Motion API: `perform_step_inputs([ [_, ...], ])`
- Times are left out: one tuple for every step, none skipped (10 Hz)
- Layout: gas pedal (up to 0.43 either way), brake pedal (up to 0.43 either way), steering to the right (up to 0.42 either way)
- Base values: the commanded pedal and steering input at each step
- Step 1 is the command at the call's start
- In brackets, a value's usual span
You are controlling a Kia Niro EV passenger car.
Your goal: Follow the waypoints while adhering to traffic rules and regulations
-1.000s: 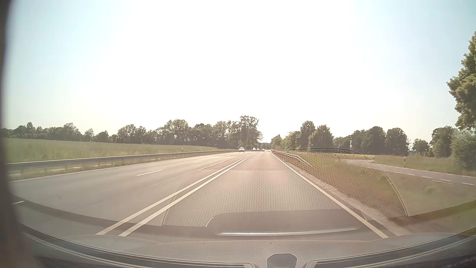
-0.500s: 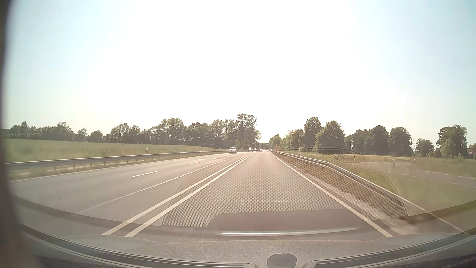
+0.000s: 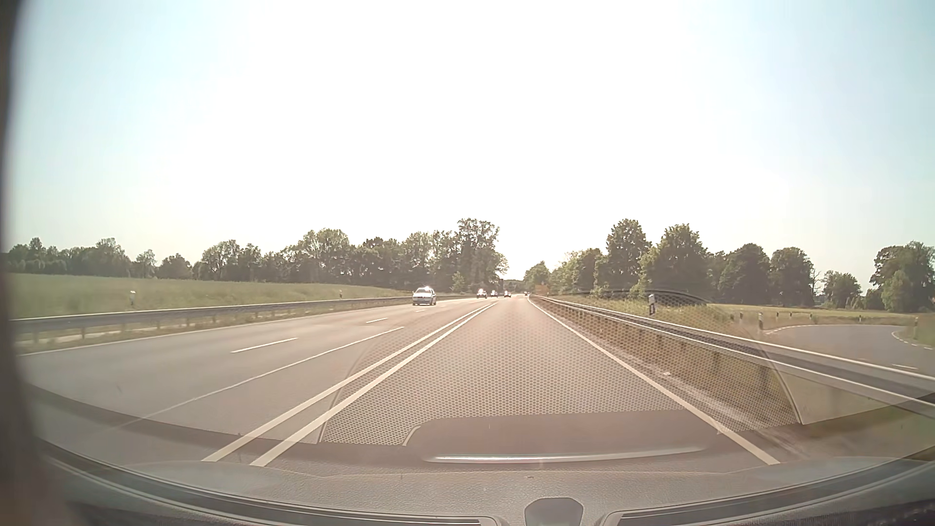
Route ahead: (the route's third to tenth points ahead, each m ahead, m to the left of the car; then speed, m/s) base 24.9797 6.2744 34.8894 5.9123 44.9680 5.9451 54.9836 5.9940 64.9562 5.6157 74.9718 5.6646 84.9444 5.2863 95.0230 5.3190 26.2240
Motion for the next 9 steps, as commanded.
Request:
perform_step_inputs([
  [0.157, 0.006, 0.009],
  [0.138, 0.006, 0.009],
  [0.110, 0.006, 0.008],
  [0.087, 0.006, 0.008],
  [0.047, 0.006, 0.007],
  [0.008, 0.006, 0.007],
  [0.000, 0.006, 0.006],
  [0.000, 0.006, 0.006],
  [0.000, 0.006, 0.006],
])
